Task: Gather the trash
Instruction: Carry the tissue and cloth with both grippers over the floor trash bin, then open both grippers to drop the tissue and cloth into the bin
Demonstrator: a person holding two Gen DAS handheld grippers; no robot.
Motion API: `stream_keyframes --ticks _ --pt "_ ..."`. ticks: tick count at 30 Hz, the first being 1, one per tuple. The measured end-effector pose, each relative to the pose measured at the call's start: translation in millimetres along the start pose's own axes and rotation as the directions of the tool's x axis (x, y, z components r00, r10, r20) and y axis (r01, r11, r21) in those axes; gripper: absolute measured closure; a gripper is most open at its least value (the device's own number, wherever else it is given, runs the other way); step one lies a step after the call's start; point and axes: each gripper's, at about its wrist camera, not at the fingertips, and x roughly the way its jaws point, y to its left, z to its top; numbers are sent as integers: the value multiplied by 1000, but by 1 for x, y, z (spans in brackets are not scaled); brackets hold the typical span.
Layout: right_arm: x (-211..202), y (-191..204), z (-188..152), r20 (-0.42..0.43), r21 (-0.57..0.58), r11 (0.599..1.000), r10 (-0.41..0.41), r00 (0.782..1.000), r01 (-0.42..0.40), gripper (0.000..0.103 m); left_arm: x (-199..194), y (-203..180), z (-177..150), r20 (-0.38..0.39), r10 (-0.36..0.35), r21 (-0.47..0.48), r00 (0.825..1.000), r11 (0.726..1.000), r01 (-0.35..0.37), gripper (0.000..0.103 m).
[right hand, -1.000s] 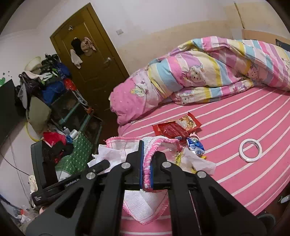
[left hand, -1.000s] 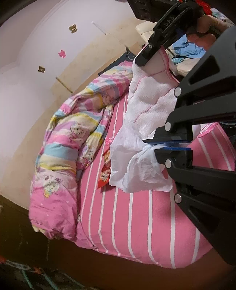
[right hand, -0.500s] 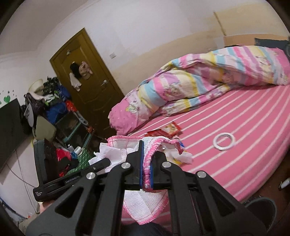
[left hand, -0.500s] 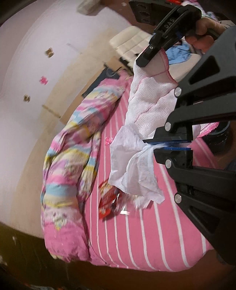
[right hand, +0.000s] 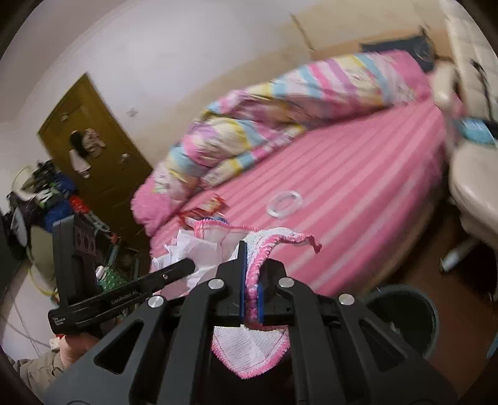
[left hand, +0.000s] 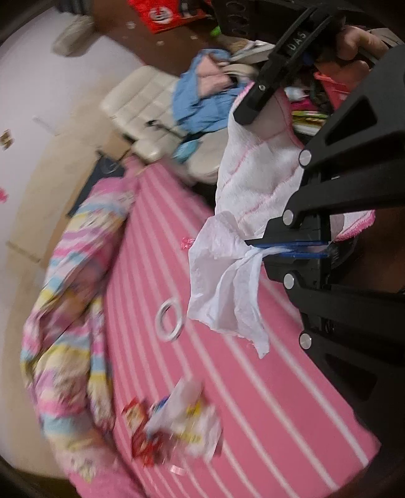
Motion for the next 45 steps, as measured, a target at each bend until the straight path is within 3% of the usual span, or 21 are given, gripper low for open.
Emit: stream_keyframes --ticks 5,13,24,31,34,37,39,40,41,43,45 --pt "-5 -58 -32 -47 67 992 -101 994 104 97 57 -26 -24 -107 -34 50 994 998 40 101" --pt "1 -140 -72 -135 168 959 -205 969 227 97 146 -53 -65 -278 -33 118 960 991 68 101" --pt "45 -201 -112 -265 188 918 -295 918 349 97 252 -71 -110 -426 -21 199 905 973 116 101" --pt "77 -233 -135 -334 210 882 -340 879 421 95 305 -68 -141 -517 -11 255 856 952 166 100" --pt "85 -243 -142 -351 225 866 -355 866 446 95 317 -64 -145 -512 -2 265 859 951 160 98" --pt "95 -256 -150 -378 218 847 -384 842 485 94 327 -54 -145 -529 2 225 849 965 138 89" --pt "97 -258 -152 -384 213 843 -392 836 494 91 327 -48 -146 -524 4 209 851 970 124 61" --pt "98 -260 -153 -381 208 842 -399 834 498 82 326 -47 -146 -518 6 207 856 971 119 54" --pt "99 -262 -152 -378 205 841 -403 834 500 61 325 -48 -146 -510 16 214 860 971 109 40" --pt "100 -267 -154 -370 214 838 -405 836 502 45 323 -47 -144 -494 39 230 869 969 87 38" --pt "100 -271 -158 -393 224 827 -408 824 516 32 324 -43 -143 -505 38 208 862 975 79 34"
